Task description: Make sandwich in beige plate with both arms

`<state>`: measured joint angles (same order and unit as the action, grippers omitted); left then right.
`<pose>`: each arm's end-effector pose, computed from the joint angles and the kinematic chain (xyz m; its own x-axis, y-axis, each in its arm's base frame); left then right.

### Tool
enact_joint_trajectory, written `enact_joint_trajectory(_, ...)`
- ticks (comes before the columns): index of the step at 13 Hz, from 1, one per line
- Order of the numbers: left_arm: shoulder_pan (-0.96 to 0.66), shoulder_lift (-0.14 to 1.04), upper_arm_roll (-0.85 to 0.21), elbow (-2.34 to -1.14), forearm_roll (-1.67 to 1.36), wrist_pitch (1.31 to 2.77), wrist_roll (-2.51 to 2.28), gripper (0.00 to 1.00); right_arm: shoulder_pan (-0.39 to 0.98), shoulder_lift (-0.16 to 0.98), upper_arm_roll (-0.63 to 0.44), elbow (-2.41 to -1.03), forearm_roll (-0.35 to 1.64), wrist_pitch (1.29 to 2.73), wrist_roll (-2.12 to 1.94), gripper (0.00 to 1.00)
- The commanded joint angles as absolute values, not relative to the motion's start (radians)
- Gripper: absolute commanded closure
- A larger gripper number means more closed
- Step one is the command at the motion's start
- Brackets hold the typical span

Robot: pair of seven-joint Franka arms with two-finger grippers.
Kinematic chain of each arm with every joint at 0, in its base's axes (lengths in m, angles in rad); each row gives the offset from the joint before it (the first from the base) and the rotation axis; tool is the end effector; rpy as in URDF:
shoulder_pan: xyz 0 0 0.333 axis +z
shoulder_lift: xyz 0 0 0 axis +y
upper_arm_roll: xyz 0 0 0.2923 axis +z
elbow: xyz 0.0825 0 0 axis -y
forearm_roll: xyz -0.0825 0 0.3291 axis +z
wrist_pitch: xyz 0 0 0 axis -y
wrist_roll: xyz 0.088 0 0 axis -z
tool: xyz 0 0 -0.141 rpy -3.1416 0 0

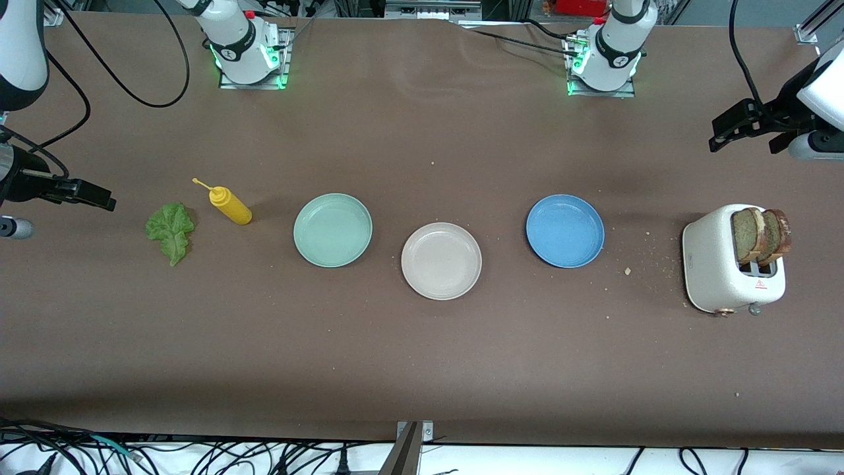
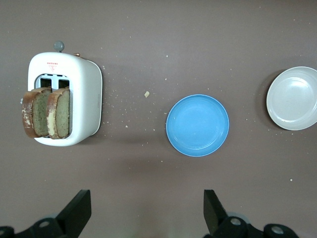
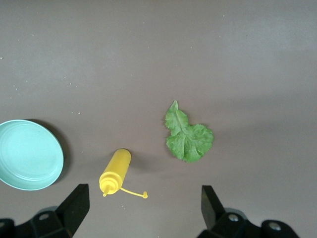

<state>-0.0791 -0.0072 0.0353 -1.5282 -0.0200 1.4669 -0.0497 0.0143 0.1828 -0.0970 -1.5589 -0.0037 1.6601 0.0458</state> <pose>0.4846 -0.0242 0.5791 0.9985 0.0039 -0.0550 0.0048 -0.9998 0.0175 0.5471 -0.0423 0.4835 0.9887 -0.1274 -0.0796 -0.1258 -0.9917 0.0249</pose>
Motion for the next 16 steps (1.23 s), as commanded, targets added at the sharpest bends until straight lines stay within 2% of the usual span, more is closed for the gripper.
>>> enact_joint_trajectory(1,-0.081,-0.017,0.029,-1.540,0.005,1.479,-0.055,0.00,0.002,0.192,-0.095,-1.540,0.020,1.654,0.028,0.00)
enact_joint_trajectory(16,-0.081,-0.017,0.029,-1.542,0.005,1.479,-0.055,0.00,0.003,0.192,-0.094,-1.540,0.034,1.654,0.028,0.00)
